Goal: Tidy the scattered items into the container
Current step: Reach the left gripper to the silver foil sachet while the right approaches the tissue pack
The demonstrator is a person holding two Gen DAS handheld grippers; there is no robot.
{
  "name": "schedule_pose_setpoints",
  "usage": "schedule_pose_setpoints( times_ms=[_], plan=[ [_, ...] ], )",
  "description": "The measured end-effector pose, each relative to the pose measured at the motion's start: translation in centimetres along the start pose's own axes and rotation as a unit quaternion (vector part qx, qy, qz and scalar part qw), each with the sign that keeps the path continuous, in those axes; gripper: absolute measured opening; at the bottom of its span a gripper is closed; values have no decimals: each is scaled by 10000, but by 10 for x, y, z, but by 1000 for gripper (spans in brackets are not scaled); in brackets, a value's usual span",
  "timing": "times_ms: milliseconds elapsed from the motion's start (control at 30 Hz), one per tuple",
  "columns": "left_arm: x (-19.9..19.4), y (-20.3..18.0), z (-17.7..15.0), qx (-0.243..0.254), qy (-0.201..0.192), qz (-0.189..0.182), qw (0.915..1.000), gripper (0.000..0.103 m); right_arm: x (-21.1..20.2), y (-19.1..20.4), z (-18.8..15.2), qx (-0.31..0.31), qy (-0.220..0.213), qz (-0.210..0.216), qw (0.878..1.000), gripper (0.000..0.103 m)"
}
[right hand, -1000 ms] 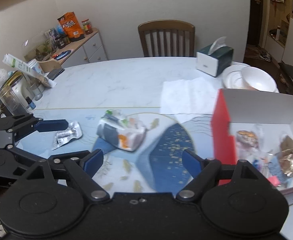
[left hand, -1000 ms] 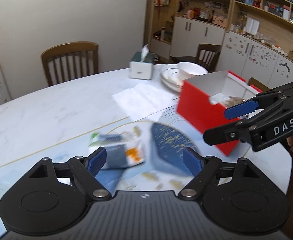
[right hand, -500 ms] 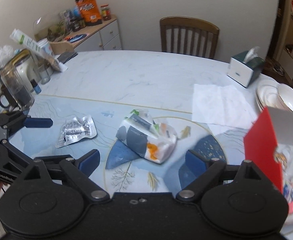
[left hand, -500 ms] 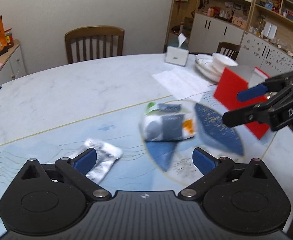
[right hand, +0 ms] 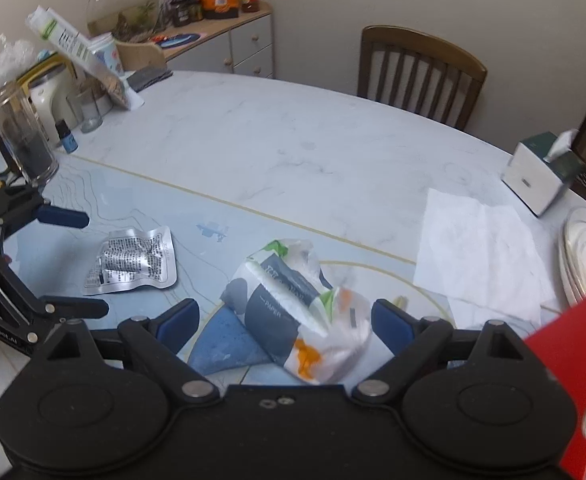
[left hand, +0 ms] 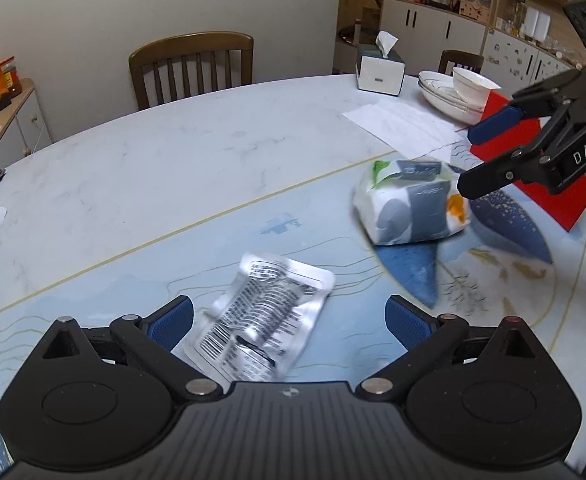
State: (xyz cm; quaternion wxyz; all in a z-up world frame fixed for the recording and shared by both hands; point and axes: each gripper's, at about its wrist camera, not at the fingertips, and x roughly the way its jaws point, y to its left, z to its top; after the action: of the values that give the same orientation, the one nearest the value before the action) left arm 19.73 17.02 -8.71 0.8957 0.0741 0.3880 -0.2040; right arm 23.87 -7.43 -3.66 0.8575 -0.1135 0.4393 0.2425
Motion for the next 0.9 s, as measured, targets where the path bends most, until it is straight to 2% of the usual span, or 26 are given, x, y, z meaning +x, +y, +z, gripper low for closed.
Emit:
schedule_pose_setpoints(
  times_ms=[233, 500, 900],
  plan=[
    [20, 9, -1, 241, 48, -40, 9997, 103, 21, 7, 9, -375, 140, 240, 9989, 96],
    [38, 4, 0, 612, 55, -24, 9981, 103, 50, 9, 14, -722, 352, 293, 9963, 96],
    [46, 7, -7, 548, 108, -131, 9984, 101, 85, 9, 11, -977, 619, 288, 9929, 96]
  ],
)
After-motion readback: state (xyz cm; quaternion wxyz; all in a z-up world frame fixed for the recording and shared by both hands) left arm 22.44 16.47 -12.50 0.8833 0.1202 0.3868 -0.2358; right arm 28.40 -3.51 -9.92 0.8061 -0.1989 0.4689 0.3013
